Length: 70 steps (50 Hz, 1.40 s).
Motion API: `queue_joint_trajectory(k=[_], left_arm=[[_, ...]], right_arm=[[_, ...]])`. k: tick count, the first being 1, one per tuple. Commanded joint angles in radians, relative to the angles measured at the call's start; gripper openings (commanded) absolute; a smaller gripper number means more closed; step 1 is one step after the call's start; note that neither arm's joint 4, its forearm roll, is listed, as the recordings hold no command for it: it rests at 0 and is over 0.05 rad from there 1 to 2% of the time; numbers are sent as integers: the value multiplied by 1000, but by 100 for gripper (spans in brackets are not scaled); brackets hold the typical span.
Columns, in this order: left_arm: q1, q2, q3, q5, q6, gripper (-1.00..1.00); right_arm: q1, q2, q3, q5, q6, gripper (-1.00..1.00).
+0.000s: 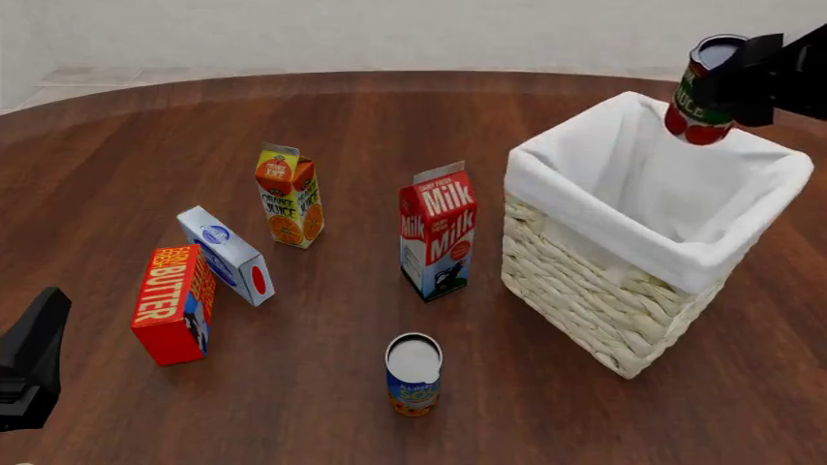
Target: Pick up the tomato sauce, and put it in the basket.
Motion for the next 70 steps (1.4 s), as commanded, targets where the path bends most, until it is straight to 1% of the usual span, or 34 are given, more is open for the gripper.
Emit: queue_joint_trajectory(k=[1, 17, 31, 42, 50, 70], left_arm=[[3, 0, 1, -1, 0, 100], [3, 0, 1, -1, 0, 100], [3, 0, 1, -1, 0, 100], [4, 0, 1, -1, 0, 100], [3, 0, 1, -1, 0, 100], [4, 0, 1, -1, 0, 100]], right_arm=[[-23, 52, -17, -26, 18, -100], [-33, 106, -41, -44, 25, -100], [-45, 140, -66, -46, 24, -100], [-59, 180, -85, -45, 34, -100], [-60, 201, -75, -45, 52, -100], [-66, 229, -45, -51, 71, -100]])
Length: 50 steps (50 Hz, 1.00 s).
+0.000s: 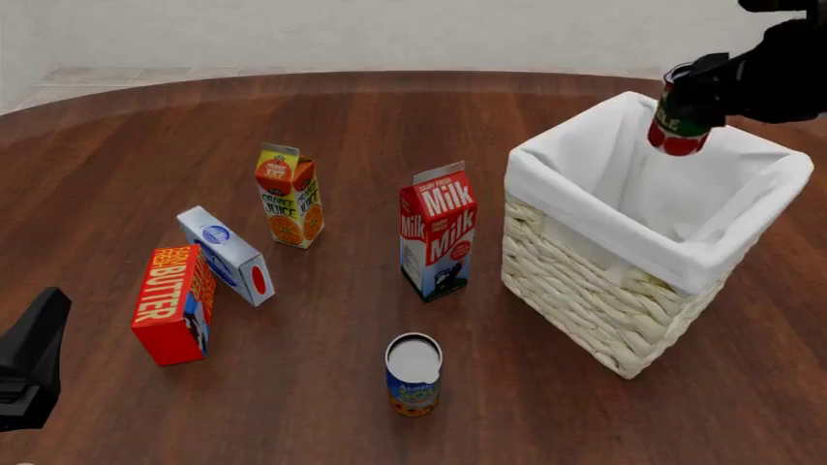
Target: Pick up the tomato sauce, and put it in the basket.
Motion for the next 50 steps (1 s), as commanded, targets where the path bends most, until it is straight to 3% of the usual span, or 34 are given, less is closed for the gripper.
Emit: queue_joint_trajectory(k=[1, 50], left_arm=[[4, 0, 1, -1, 0, 100], [3, -1, 1, -1, 0, 100]], right_arm=[[-4, 23, 16, -18, 28, -100], [-13, 125, 44, -38, 29, -100]])
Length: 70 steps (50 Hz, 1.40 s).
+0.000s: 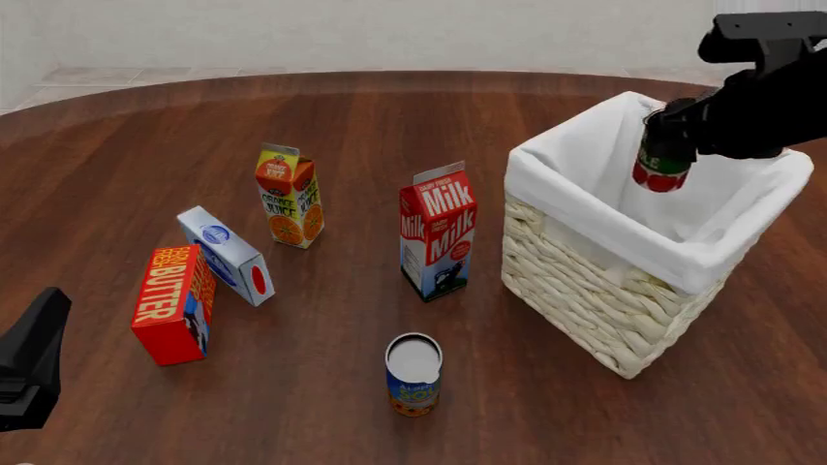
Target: Pick up the tomato sauce, and put it in the basket.
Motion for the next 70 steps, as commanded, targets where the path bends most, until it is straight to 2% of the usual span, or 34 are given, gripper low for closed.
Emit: queue_joint_trajectory(k=[1, 70], left_arm=[[4, 0, 1, -1, 0, 100], [3, 0, 1, -1, 0, 100]], right_arm=[[-4, 34, -1, -12, 14, -100], [-2, 127, 37, -27, 16, -100]])
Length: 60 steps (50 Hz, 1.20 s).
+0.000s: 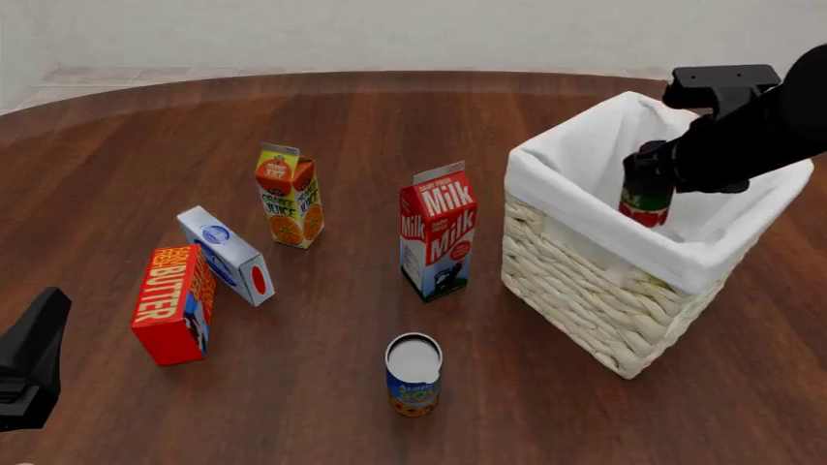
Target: Pick up the tomato sauce, and put it in the basket.
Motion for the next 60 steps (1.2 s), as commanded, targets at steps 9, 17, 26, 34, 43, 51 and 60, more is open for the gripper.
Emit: queue_joint_trajectory(k=[9, 17, 26, 34, 43, 51, 60], left_arm=[[3, 0, 1, -1, 0, 100], [3, 0, 1, -1, 0, 100], [4, 0, 1, -1, 0, 100], [3, 0, 1, -1, 0, 100], [3, 0, 1, -1, 0, 100], [3, 0, 1, -1, 0, 100], [3, 0, 1, -1, 0, 100]], right_arm=[[-1, 25, 2, -12, 15, -100], [0, 36, 7, -21, 17, -100], [4, 47, 6, -26, 23, -100], [10, 50, -4, -24, 20, 100], [16, 45, -9, -20, 23, 100], [16, 42, -6, -21, 25, 100], [28, 16, 3, -22, 33, 100]])
